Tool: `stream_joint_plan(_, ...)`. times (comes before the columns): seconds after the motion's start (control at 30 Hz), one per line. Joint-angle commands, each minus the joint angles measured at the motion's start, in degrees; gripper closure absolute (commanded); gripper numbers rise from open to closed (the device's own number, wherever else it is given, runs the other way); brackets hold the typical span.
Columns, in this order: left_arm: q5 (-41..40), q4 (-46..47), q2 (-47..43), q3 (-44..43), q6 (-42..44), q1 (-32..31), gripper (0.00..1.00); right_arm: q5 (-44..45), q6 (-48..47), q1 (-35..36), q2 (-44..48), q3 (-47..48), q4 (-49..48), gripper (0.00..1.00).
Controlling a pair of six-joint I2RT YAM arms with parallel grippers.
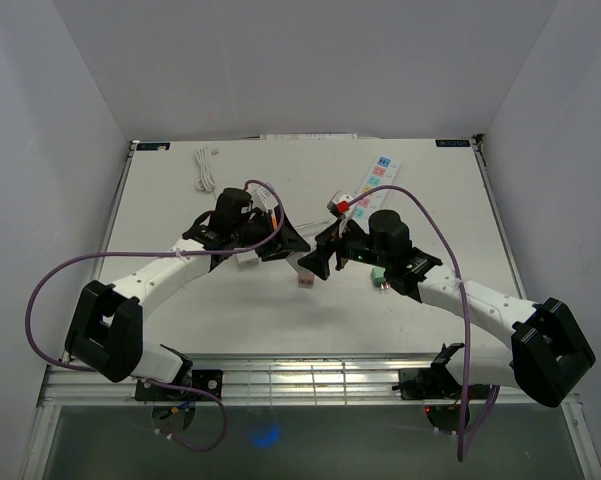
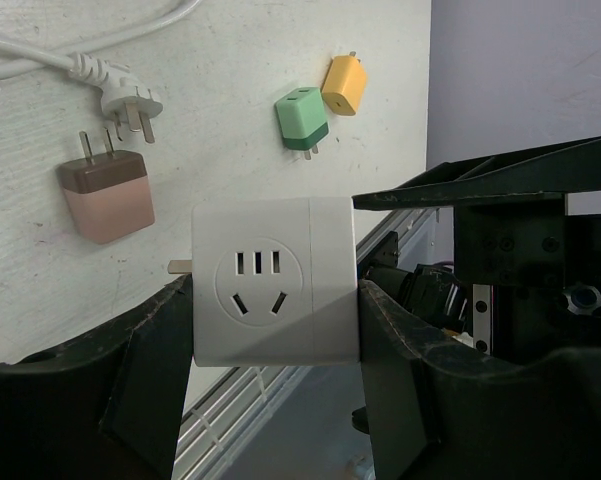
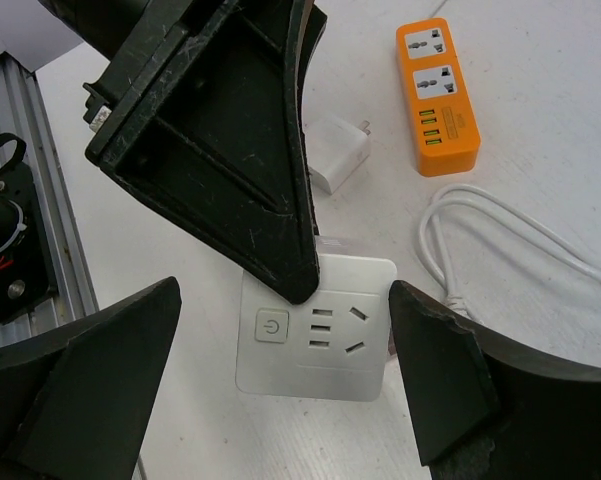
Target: Insert the plug
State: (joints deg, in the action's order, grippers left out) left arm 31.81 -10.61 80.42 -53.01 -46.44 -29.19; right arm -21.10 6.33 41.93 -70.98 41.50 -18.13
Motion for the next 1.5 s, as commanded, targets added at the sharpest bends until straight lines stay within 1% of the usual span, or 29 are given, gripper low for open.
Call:
stream_joint_plan(0.0, 1.50, 1.56, -2.64, -3.50, 1.26, 0.19, 1.00, -1.75, 1.84, -0.10, -0.39, 1.40, -0.85, 0.11)
stream_joint_plan(0.5, -1.49, 0.50, -4.84, -3.41, 1.44, 0.19, 1.00, 2.38, 2.90, -0.98, -1.18, -0.45, -0.77, 0.11)
stream_joint_plan(0.63, -1.23, 0.59, -4.84, -3.50, 1.35, 0.19, 1.00, 2.56, 2.81, -0.97, -1.53, -0.36, -0.77, 0.11)
stream_joint_plan(0.97, -0.61, 1.30, -4.57, -3.50, 0.82, 0.19, 1.00, 1.94, 2.73, -0.89, -3.37, 0.16, -0.85, 0.00)
stream_joint_plan(1.0, -0.52, 1.38, -4.57, -3.50, 0.82, 0.19, 1.00, 1.94, 2.73, -0.89, -3.46, 0.16, -0.77, 0.04)
stream_joint_plan(1.13, -0.35, 1.73, -4.66, -3.41, 0.64, 0.19, 1.00, 2.38, 2.55, -0.89, -3.81, 0.17, -0.68, 0.07)
stream_joint_plan(1.17, -0.35, 1.73, -4.75, -3.32, 0.73, 0.19, 1.00, 2.56, 2.55, -0.89, -3.81, 0.16, -0.59, 0.12)
stream_joint_plan(1.23, -0.09, 1.91, -4.84, -3.32, 0.73, 0.19, 1.00, 2.99, 2.55, -0.98, -3.73, 0.08, -0.59, 0.19)
stream_joint_plan(1.27, 0.00, 2.08, -4.92, -3.24, 0.73, 0.19, 1.00, 3.17, 2.55, -0.89, -3.64, -0.01, -0.59, 0.25)
stream_joint_plan(1.43, -0.08, 2.26, -5.45, -2.89, 0.91, 0.19, 1.00, 4.14, 2.46, -0.98, -3.46, -0.27, -0.59, 0.39)
stream_joint_plan(1.47, 0.00, 2.26, -5.54, -2.80, 0.91, 0.19, 0.98, 4.23, 2.55, -0.98, -3.38, -0.36, -0.59, 0.44)
